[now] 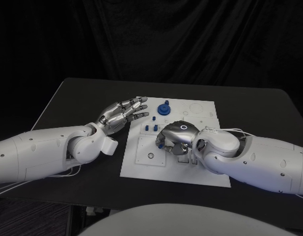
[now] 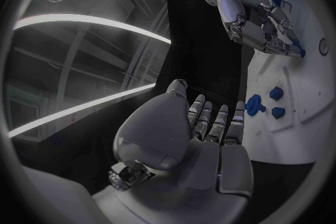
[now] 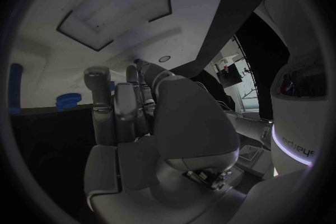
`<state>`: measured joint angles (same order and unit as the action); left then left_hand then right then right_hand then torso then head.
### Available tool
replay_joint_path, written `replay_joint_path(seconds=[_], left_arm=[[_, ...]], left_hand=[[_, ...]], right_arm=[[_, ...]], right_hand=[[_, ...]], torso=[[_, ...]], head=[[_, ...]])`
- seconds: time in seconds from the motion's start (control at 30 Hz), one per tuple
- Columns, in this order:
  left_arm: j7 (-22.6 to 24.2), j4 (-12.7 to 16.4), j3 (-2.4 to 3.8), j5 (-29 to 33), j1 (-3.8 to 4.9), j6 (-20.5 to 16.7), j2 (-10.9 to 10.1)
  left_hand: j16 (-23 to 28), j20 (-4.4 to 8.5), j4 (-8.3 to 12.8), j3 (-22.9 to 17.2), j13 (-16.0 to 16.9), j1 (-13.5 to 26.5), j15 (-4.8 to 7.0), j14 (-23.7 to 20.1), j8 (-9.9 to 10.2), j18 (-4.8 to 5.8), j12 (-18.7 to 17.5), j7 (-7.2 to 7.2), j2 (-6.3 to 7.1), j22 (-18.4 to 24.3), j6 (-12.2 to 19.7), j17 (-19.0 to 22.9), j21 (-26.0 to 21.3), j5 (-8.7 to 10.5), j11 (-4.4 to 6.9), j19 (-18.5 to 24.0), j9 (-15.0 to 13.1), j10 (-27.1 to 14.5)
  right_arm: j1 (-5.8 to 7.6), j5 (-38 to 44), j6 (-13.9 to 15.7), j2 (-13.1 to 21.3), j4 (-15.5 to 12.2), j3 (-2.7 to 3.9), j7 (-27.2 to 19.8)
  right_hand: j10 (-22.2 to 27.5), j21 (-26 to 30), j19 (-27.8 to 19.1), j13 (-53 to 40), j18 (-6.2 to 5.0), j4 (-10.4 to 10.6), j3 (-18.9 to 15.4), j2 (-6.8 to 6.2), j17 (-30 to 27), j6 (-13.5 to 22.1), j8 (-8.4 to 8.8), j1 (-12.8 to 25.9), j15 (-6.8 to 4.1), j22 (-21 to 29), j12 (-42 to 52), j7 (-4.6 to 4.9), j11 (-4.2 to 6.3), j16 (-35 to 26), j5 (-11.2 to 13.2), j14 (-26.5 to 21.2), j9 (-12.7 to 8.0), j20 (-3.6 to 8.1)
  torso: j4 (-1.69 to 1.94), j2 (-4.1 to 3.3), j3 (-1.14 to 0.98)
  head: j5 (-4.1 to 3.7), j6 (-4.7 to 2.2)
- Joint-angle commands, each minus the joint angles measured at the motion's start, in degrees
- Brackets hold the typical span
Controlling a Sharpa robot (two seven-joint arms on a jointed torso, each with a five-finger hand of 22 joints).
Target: Assemble the parts on the task board
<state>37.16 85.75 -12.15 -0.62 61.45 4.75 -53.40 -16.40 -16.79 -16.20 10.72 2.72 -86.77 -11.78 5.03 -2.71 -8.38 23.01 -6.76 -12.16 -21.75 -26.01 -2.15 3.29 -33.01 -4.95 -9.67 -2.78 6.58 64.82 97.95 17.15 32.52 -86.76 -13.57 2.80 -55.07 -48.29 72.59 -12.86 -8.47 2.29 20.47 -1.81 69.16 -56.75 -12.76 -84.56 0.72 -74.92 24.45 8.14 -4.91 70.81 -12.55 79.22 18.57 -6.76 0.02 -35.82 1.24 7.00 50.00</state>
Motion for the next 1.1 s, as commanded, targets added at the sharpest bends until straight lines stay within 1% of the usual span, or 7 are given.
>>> replay_joint_path(seconds=[0.03, 0.13, 0.23, 0.3, 0.5, 0.8, 1.1], left_arm=[[0.3, 0.1, 0.05, 0.3, -0.10, 0.9, 0.1], [0.2, 0.1, 0.05, 0.3, -0.13, 1.0, 0.1], [0.2, 0.0, 0.05, 0.3, -0.16, 1.0, 0.1], [0.2, 0.0, 0.05, 0.3, -0.18, 1.0, 0.2], [0.2, -0.1, 0.05, 0.3, -0.22, 1.0, 0.2], [0.3, -0.1, 0.05, 0.3, -0.30, 0.9, -0.1], [0.5, 0.4, 0.05, 0.3, -0.34, 0.4, -0.9]], left_hand=[[-0.1, -0.05, 0.0, -0.4, 0.0, -0.5, -0.44, -0.1, -0.3, 0.50, 0.1, -0.21, 0.09, 0.1, -0.3, -0.1, 0.2, -0.14, -0.53, -0.3, 0.0, 0.0], [-0.1, -0.05, -0.1, -0.5, 0.0, -0.5, -0.48, -0.1, -0.3, 0.57, 0.1, -0.29, 0.03, 0.1, -0.5, -0.1, 0.2, -0.04, -0.61, -0.3, -0.1, 0.0], [-0.1, -0.05, -0.1, -0.5, 0.0, -0.5, -0.48, -0.1, -0.3, 0.57, 0.1, -0.29, 0.03, 0.1, -0.5, -0.1, 0.2, -0.03, -0.61, -0.3, -0.1, 0.0], [-0.1, -0.06, -0.1, -0.5, 0.0, -0.5, -0.49, -0.1, -0.3, 0.60, 0.1, -0.33, 0.00, 0.1, -0.7, -0.1, 0.2, 0.01, -0.64, -0.3, -0.1, 0.0], [-0.1, -0.05, -0.1, -0.6, 0.0, -0.5, -0.52, -0.1, -0.4, 0.68, 0.2, -0.45, -0.08, 0.1, -1.3, -0.1, 0.2, 0.07, -0.75, -0.4, -0.2, 0.0], [-0.1, -0.05, -0.1, -0.6, 0.0, -0.5, -0.52, -0.1, -0.5, 0.71, 0.2, -0.48, -0.07, 0.1, -1.4, -0.1, 0.2, 0.08, -0.79, -0.4, -0.2, 0.0], [-0.2, -0.05, 0.0, -0.7, 0.1, -0.6, -0.55, -0.1, -0.5, 0.80, 0.3, -0.56, -0.08, 0.1, -1.6, -0.1, 0.2, -0.12, -0.88, -0.5, -0.2, 0.0]], right_arm=[[-0.34, 0.4, -1.2, 0.0, 0.2, -0.11, 0.9], [-0.37, 0.4, -1.6, 0.0, 0.3, -0.11, 1.1], [-0.39, 0.4, -2.2, 0.0, 0.3, -0.11, 1.4], [-0.40, 0.4, -2.3, 0.0, 0.4, -0.11, 1.5], [-0.41, 0.4, -1.4, 0.2, 0.5, -0.11, 1.3], [0.39, 0.2, 4.0, 2.8, -1.1, 0.02, 1.0], [6.27, -2.0, 2.4, 10.5, -7.1, 0.07, 4.2]], right_hand=[[-0.4, 0.2, 0.2, 0.1, 0.83, 0.4, 0.0, -0.05, 0.0, -0.3, -0.20, 0.7, 0.03, -4.9, -0.2, 0.06, -0.11, -0.2, -0.1, 0.3, 0.1, 0.04], [0.1, 0.8, 0.0, 0.5, 0.78, 0.6, 0.0, -0.14, -0.4, 1.1, 0.66, 0.9, 0.21, -4.7, -1.0, 0.39, -0.38, -0.5, 0.1, 0.0, -0.1, -0.02], [3.0, 3.0, -0.9, 1.4, 0.63, 1.9, 0.2, -0.95, -1.5, 7.1, 4.84, 2.3, 1.21, -4.2, -3.3, 0.99, -1.53, -1.6, 1.9, -0.8, -2.2, -0.69], [7.3, 4.9, -1.7, 2.4, 0.47, 2.9, -0.4, -2.00, -2.5, 14.0, 8.86, 3.6, 1.92, -3.7, -5.8, -1.71, -2.56, -2.5, 3.8, -1.7, -4.3, -1.35], [15.0, 9.1, -3.1, 3.8, -0.23, 3.7, -3.5, -2.43, -4.1, 32.5, 10.17, 4.7, 1.27, -2.7, -9.2, -4.52, -3.22, -4.0, 6.6, -3.3, -11.2, -1.21], [15.9, 9.9, -3.0, 3.7, -0.25, 3.7, -4.6, -2.12, -4.3, 29.9, 9.61, 4.1, 1.30, -2.6, -8.6, -4.41, -3.28, -4.0, 6.7, -3.5, -11.1, -1.23], [13.8, 9.1, -1.7, 2.9, 0.00, 2.1, -4.4, -1.01, -3.8, 15.8, 7.05, 1.1, 1.37, -3.4, -5.7, -2.52, -3.11, -3.1, 1.6, -2.9, -9.3, -1.15]], torso=[[0.01, 0.02, 0.00], [0.02, 0.01, -0.02], [0.04, 0.03, -0.03], [0.04, 0.05, -0.03], [-0.06, 0.04, -0.02], [-0.03, 0.00, -0.06], [0.06, 0.05, -0.11]], head=[[-0.03, 0.00], [-0.14, 0.00], [-0.19, 0.00], [-0.16, 0.00], [-0.07, 0.00], [-0.11, 0.00], [-0.24, 0.00]])
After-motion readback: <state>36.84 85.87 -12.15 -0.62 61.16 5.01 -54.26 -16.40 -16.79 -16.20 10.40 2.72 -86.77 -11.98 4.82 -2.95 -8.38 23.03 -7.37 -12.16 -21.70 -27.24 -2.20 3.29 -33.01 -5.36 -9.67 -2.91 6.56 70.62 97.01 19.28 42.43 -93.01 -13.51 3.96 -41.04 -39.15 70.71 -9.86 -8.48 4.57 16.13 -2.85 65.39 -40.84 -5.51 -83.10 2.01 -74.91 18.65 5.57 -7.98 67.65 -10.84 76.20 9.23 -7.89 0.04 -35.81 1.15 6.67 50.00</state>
